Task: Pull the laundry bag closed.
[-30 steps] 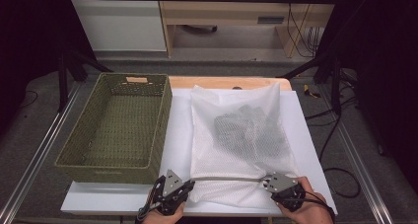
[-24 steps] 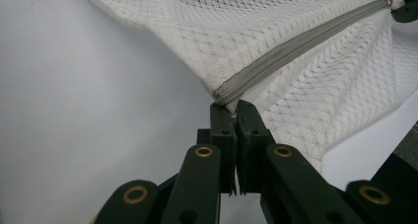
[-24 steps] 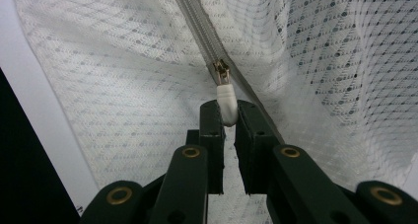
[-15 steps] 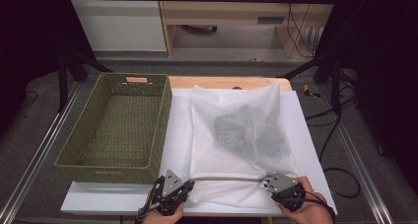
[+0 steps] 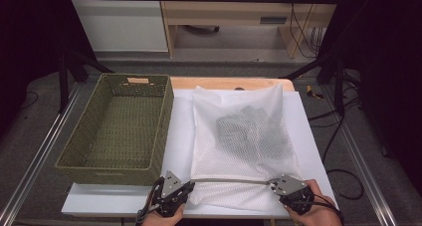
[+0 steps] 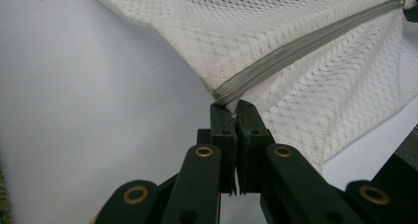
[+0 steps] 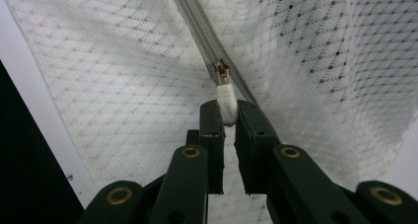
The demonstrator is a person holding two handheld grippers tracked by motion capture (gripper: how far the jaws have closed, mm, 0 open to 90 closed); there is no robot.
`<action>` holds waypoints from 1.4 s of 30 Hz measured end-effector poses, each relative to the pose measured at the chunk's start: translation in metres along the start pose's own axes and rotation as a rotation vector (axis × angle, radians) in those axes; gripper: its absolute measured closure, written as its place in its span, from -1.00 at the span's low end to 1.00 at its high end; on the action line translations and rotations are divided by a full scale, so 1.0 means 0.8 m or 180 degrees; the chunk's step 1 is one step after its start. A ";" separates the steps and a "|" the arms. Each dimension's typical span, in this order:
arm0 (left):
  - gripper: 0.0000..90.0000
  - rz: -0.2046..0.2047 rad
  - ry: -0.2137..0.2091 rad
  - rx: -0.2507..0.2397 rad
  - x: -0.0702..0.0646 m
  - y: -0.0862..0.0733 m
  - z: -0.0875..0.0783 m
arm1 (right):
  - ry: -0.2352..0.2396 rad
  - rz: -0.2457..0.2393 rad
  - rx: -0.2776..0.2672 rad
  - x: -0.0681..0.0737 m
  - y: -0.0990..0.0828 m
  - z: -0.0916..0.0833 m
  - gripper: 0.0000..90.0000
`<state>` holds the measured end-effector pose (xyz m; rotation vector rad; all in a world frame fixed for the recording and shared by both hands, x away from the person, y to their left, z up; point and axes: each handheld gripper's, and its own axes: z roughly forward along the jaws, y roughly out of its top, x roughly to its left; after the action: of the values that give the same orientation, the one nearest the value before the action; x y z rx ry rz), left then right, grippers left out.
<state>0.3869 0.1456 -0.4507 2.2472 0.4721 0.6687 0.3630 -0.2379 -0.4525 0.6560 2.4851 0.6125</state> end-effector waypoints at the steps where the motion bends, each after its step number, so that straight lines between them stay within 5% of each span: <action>1: 0.96 0.0003 0.0004 -0.0003 0.000 0.000 0.000 | -0.0005 0.0020 -0.0001 -0.001 -0.001 -0.002 0.82; 26: 0.96 -0.0027 0.0037 -0.0005 0.005 -0.002 -0.003 | -0.0024 0.0179 0.0103 -0.036 -0.043 -0.032 0.82; 42: 0.96 -0.0019 0.0048 0.0006 0.005 -0.003 -0.002 | -0.0002 0.0157 0.0193 -0.047 -0.049 -0.043 0.82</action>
<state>0.3885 0.1501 -0.4498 2.2431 0.4870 0.6826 0.3599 -0.2993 -0.4338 0.7425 2.5020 0.5568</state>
